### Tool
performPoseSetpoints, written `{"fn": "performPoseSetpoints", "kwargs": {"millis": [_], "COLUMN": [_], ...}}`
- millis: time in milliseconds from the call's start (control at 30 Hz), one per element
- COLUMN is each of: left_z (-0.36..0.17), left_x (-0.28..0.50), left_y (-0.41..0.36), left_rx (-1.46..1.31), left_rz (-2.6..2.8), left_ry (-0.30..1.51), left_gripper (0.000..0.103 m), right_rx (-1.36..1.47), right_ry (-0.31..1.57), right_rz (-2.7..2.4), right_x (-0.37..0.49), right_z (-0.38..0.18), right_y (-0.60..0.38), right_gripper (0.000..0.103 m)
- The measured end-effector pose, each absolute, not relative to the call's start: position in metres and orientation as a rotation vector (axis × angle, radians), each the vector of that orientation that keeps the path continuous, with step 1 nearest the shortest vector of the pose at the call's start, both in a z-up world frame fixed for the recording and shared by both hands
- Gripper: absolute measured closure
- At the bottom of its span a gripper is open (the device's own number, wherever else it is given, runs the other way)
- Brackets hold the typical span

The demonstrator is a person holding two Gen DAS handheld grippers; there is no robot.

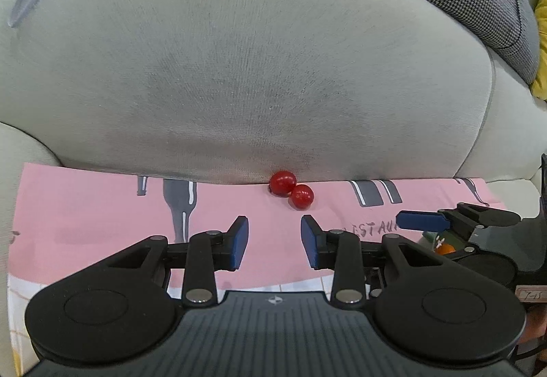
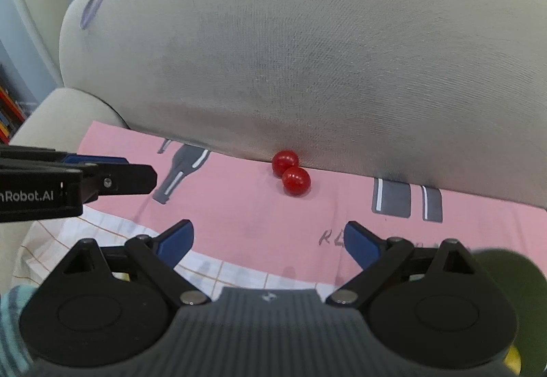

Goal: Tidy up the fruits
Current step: 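Withdraw both tools from the colander toward the red tomatoes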

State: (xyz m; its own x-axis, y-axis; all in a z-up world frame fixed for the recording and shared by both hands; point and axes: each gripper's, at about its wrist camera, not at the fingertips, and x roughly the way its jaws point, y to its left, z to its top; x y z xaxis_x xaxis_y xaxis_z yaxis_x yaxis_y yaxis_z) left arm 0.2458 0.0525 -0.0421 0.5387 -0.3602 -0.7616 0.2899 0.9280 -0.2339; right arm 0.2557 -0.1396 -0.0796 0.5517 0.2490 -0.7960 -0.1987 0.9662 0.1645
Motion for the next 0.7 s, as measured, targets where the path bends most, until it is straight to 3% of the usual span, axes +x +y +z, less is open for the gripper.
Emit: {"fn": "performPoseSetpoints", "kwargs": {"millis": [100, 700], "left_z": [-0.05, -0.101], "left_x": [0.256, 0.305], "left_y": [0.051, 0.055], "left_rx": [-0.097, -0.207], "left_rz": [-0.395, -0.409], "left_ry": [0.935, 0.988], "left_gripper": [0.062, 0.062], "right_rx": [0.03, -0.06], "right_ry": [0.967, 1.014], "right_rz": [0.272, 0.289], "right_x": [0.269, 0.342], "right_z": [-0.088, -0.136], "right_y": [-0.137, -0.13], "right_gripper": [0.012, 0.048]}}
